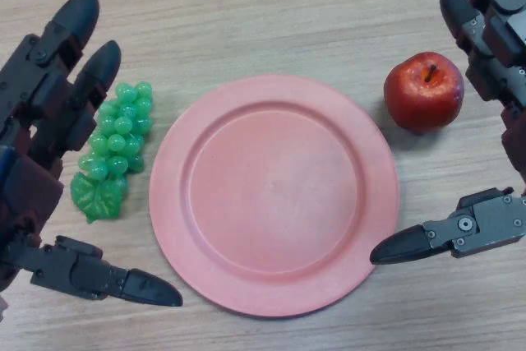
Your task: Pick up the green grapes and place it on the plate
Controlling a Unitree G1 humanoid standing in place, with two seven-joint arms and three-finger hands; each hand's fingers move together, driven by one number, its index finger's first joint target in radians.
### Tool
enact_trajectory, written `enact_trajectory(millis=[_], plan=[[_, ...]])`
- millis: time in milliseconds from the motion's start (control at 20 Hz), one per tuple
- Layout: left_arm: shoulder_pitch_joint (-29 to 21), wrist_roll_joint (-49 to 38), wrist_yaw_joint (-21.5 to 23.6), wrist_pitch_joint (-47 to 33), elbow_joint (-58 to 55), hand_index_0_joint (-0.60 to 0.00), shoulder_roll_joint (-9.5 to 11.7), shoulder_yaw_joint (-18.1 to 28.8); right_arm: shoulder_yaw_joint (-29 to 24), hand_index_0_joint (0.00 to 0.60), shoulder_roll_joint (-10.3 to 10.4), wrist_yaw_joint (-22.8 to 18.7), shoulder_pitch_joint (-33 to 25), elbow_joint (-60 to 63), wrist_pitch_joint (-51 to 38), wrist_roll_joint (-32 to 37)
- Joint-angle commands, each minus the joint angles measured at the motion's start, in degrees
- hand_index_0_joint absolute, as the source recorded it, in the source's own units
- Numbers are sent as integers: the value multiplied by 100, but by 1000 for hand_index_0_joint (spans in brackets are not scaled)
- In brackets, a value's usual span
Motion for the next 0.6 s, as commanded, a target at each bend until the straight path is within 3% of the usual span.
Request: enact_trajectory(millis=[50,450,550,600], plan=[[-23,-6,-88,-762,-270,0,115,241,-187,0,22,-95,-132,-330,-809,-78],[-107,36,-89,-866,-60,0,166,292,-329,0,21,-7,-251,-330,-639,-57],[-362,403,77,-1014,283,0,311,304,-345,0,20,3,-258,-330,-649,-47],[-648,762,256,-1108,636,0,490,366,-352,0,19,17,-261,-330,-659,-40]])
